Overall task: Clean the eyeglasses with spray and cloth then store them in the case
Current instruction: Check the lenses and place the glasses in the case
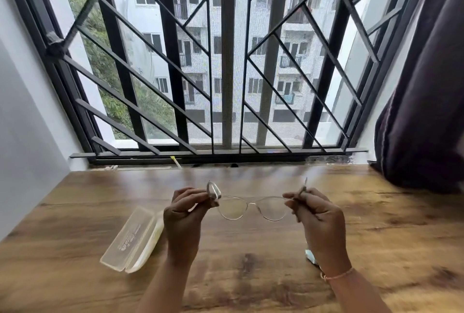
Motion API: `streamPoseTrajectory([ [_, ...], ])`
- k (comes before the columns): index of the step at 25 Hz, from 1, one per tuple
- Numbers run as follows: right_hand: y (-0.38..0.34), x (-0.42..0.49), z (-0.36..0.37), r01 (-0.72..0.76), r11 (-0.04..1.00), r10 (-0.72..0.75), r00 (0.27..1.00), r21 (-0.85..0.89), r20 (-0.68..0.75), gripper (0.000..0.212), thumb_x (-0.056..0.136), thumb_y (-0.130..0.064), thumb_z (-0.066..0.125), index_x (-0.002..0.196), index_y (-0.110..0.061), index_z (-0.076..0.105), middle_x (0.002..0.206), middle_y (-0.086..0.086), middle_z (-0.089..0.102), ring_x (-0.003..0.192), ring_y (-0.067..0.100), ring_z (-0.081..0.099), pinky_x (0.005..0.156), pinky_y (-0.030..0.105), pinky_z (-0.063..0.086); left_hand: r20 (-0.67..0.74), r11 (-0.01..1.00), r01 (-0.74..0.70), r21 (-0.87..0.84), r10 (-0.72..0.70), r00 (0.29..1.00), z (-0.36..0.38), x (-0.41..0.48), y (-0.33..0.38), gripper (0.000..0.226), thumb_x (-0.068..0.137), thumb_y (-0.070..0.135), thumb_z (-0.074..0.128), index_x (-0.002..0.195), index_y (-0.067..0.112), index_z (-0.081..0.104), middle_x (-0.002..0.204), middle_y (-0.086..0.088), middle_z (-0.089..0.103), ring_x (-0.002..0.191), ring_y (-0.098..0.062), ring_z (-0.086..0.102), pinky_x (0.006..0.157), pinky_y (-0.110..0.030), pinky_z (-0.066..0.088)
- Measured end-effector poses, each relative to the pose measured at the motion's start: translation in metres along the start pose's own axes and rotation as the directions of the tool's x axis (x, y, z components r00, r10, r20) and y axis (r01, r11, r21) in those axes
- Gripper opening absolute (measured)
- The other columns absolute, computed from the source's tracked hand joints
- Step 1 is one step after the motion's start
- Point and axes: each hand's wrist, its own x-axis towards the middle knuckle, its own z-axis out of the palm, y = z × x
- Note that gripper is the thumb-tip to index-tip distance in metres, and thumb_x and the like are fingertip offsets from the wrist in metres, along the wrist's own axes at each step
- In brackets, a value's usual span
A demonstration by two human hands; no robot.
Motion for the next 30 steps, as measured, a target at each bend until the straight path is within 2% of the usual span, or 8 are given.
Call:
streamPoseTrajectory([
  [3,0.003,-0.002,-0.001,0.013,1.000,-0.013,1.000,0.001,0.023,0.033,0.071,0.016,0.067,0.082,-0.014,0.075,0.072,0.001,0.067,0.064,0.010,0.062,0.060,0.020,0.052,0.053,0.984,-0.148,0.100,0.144,0.988,-0.004,-0.001,0.004,0.027,0.059,-0.001,0.072,0.076,0.019,0.076,0.077,0.014,0.072,0.085,-0.028,0.055,0.074,-0.022,0.046],
  [5,0.002,-0.004,-0.003,0.023,1.000,-0.024,0.999,0.019,0.034,0.026,0.069,0.007,0.070,0.085,-0.014,0.076,0.073,0.003,0.067,0.067,0.016,0.065,0.062,0.018,0.052,0.070,0.973,-0.195,0.126,0.187,0.980,-0.007,0.000,0.007,0.023,0.059,-0.006,0.071,0.078,0.006,0.073,0.079,0.014,0.072,0.087,-0.029,0.053,0.073,-0.013,0.044],
  [7,0.001,-0.005,-0.003,0.019,0.999,-0.020,0.999,0.041,0.033,0.020,0.068,-0.005,0.070,0.084,-0.015,0.076,0.073,0.006,0.067,0.068,0.021,0.066,0.061,0.018,0.052,0.058,0.973,-0.186,0.136,0.180,0.982,-0.007,0.000,0.007,0.021,0.058,-0.007,0.071,0.077,0.002,0.073,0.080,0.012,0.072,0.087,-0.028,0.053,0.074,-0.013,0.043],
  [11,0.006,-0.005,-0.003,-0.001,1.000,0.001,1.000,0.020,0.000,0.033,0.072,0.008,0.068,0.079,-0.024,0.076,0.075,0.005,0.068,0.063,0.032,0.064,0.052,0.026,0.051,0.054,0.979,-0.142,0.149,0.135,0.989,-0.004,-0.002,0.008,0.027,0.057,-0.010,0.072,0.072,0.013,0.073,0.076,0.016,0.071,0.086,-0.025,0.055,0.074,-0.020,0.046],
  [15,0.007,-0.007,-0.003,0.014,0.998,-0.013,1.000,0.061,-0.022,0.020,0.067,-0.017,0.067,0.084,-0.024,0.077,0.079,0.005,0.067,0.066,0.035,0.063,0.061,0.043,0.056,0.055,0.972,-0.150,0.180,0.143,0.988,-0.006,-0.005,0.007,0.035,0.058,-0.011,0.072,0.071,0.021,0.071,0.076,0.020,0.070,0.084,-0.020,0.056,0.074,-0.017,0.045],
  [19,0.001,-0.013,-0.002,0.095,0.983,-0.089,0.995,0.156,-0.046,0.028,0.068,-0.035,0.076,0.094,-0.024,0.075,0.083,-0.001,0.071,0.071,0.026,0.068,0.068,0.032,0.058,0.037,0.977,-0.145,0.153,0.141,0.989,-0.004,-0.006,0.010,0.017,0.058,0.006,0.071,0.070,0.019,0.073,0.075,0.017,0.071,0.084,-0.026,0.056,0.074,-0.012,0.042],
  [24,-0.003,-0.017,-0.001,0.317,0.945,-0.313,0.948,0.077,-0.065,0.024,0.082,-0.022,0.068,0.101,-0.009,0.071,0.084,-0.002,0.072,0.073,0.024,0.066,0.067,0.026,0.051,0.014,0.976,-0.152,0.154,0.151,0.988,-0.006,-0.005,0.010,0.018,0.059,0.019,0.073,0.074,0.029,0.075,0.076,0.018,0.071,0.086,-0.016,0.057,0.074,-0.019,0.046],
  [30,-0.002,-0.015,-0.001,0.489,0.848,-0.502,0.865,-0.205,-0.010,0.025,0.077,0.005,0.065,0.101,0.001,0.068,0.088,0.007,0.071,0.074,0.025,0.061,0.068,0.023,0.048,-0.010,0.970,-0.156,0.184,0.161,0.987,-0.006,-0.006,0.007,0.029,0.058,-0.005,0.074,0.070,0.021,0.073,0.075,0.009,0.072,0.085,-0.025,0.056,0.071,-0.014,0.045],
])
